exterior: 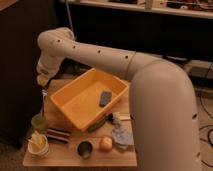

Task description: Place fork in plastic cup

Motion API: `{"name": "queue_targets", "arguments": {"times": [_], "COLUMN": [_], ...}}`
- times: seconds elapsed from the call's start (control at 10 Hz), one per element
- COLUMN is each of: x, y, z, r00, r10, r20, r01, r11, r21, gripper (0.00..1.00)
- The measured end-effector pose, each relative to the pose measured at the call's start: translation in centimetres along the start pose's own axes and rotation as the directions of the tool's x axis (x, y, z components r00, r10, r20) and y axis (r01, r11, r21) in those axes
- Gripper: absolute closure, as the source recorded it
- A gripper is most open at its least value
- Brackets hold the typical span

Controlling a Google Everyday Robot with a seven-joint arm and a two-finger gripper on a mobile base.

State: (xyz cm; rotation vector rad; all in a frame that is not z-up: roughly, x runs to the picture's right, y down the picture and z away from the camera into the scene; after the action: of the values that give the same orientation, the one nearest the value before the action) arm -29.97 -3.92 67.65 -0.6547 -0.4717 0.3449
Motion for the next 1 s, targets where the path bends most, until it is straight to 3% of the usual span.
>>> {"name": "queue_targets", "arguments": {"times": [0.5,0.8,1.0], "x": [0.8,0.5,0.4], "y": [-0.5,-0.7,-0.4], "z": [5.4,6.8,7.5], "r00": [0.999,0.999,0.998], "r10": [0.029,0.026,0.009], "r20": [-0.026,-0.035,-0.055], "r01": [-0.03,-0.027,-0.012], "r11": [0.999,0.999,0.998], "r21": [-0.027,-0.047,-0.064], "gripper": [1.0,0.99,0.85]}}
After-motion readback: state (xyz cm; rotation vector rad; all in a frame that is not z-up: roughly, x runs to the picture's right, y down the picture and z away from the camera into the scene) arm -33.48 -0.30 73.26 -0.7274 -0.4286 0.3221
